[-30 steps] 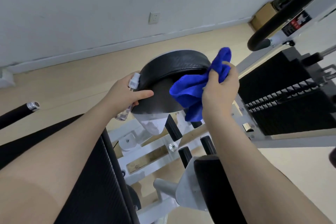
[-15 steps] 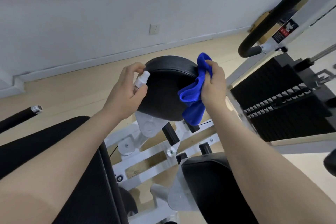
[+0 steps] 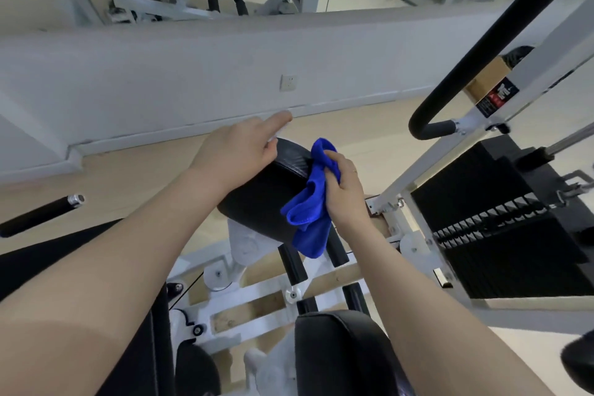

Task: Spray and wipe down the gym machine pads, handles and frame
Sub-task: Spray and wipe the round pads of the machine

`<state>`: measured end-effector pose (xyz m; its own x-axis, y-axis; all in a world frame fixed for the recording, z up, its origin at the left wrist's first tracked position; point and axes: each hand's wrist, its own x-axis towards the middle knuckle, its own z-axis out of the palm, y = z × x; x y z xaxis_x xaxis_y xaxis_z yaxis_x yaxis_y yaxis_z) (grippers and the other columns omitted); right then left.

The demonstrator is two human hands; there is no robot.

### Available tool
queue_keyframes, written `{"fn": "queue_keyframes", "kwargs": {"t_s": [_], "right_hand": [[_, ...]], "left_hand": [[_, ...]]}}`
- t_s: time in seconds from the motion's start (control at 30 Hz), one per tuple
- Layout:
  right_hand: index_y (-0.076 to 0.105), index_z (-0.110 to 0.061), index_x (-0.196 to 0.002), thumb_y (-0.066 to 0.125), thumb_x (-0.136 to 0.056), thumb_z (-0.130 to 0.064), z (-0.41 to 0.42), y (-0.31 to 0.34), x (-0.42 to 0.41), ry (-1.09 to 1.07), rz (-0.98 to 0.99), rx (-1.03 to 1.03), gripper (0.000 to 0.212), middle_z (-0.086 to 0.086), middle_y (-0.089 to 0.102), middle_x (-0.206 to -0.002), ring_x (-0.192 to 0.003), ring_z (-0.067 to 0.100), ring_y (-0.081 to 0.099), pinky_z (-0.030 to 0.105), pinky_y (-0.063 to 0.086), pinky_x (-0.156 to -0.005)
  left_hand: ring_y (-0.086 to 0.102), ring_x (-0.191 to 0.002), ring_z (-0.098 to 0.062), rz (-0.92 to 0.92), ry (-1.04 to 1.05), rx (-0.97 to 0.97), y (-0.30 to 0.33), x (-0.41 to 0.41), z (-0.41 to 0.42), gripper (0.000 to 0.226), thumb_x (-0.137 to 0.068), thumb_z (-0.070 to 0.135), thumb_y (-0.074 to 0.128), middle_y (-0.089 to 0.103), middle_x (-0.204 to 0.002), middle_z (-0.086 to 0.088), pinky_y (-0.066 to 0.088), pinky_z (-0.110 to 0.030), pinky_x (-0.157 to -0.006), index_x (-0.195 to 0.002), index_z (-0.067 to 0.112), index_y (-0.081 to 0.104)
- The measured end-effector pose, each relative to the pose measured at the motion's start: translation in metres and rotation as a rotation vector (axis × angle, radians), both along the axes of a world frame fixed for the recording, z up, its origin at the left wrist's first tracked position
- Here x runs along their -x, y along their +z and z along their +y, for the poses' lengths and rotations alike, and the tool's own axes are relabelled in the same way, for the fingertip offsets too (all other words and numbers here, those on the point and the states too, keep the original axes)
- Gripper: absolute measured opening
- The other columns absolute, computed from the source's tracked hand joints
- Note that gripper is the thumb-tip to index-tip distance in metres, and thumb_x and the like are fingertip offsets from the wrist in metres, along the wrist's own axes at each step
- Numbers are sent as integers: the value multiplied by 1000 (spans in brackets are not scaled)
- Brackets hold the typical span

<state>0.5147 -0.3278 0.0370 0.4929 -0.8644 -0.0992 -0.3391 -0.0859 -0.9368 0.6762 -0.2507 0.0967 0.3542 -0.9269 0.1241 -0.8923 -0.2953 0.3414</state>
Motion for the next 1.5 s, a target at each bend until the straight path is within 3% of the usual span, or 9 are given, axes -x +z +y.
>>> {"fn": "queue_keyframes", "kwargs": {"t_s": [0.17,0.33,0.5,0.7,0.9,1.07,1.17,1.27,1.5], "right_hand": [[50,-25,-123,37,-97,-9,-5,-3,9,31,-19,-98,33,0,48,-129,-114,16,50,38,40,-104],[50,-21,-125,37,-97,-9,-5,-2,11,23,14,-104,33,1,49,-126,-111,14,51,34,41,-102],[52,-20,-124,38,-95,-11,-4,5,5,22,41,-126,33,4,52,-124,-109,19,53,36,43,-99],[55,-13,-103,36,-94,3,-17,20,15,92,-34,-260,26,1,58,-81,-62,4,55,13,45,-57],[52,-17,-99,39,-94,-9,1,8,3,-98,124,-12,16,1,56,-99,-85,17,53,34,45,-79],[53,-12,-113,41,-95,-14,15,12,-32,-325,223,144,22,2,50,-116,-93,18,52,26,37,-75],[57,-13,-114,44,-92,-9,4,3,-29,-190,127,250,26,-1,51,-114,-85,1,46,11,35,-70],[59,-12,-114,44,-91,-3,-5,-3,-15,-133,148,222,29,0,46,-114,-82,-11,45,1,33,-69],[54,-17,-120,40,-93,-22,-2,33,-57,-210,342,7,31,5,41,-130,-102,28,50,40,40,-93]], "left_hand": [[53,-74,-34,61,164,-44,-7,-13,5,34,-92,16,37,55,-82,-9,43,-38,-63,-125,24,39],[43,-54,-29,141,246,-144,-24,-17,20,24,-93,15,38,50,-67,-11,30,-30,-46,-117,18,41],[47,-72,-31,129,134,-96,-18,9,23,37,-94,20,40,56,-93,-9,38,-35,-60,-131,22,38],[46,-65,-30,36,-21,-250,-17,45,11,30,-97,23,33,56,-97,-10,41,-38,-58,-127,22,37],[53,-85,-30,240,202,62,-10,14,12,45,-86,19,50,55,-101,-4,39,-32,-67,-130,27,42],[37,-133,-16,248,-193,-379,-4,-19,-17,84,-73,30,69,24,-153,11,39,-32,-100,-144,39,23],[52,-111,-22,240,-232,-504,-2,-25,-34,72,-69,38,74,54,-124,6,46,-39,-90,-132,32,40],[53,-90,-24,185,-209,-474,-2,-29,-36,42,-66,43,75,53,-90,7,48,-39,-78,-95,27,49],[52,-69,-21,219,-68,-373,-14,-22,-17,36,-59,53,62,48,-72,6,51,-43,-67,-74,25,48]]}}
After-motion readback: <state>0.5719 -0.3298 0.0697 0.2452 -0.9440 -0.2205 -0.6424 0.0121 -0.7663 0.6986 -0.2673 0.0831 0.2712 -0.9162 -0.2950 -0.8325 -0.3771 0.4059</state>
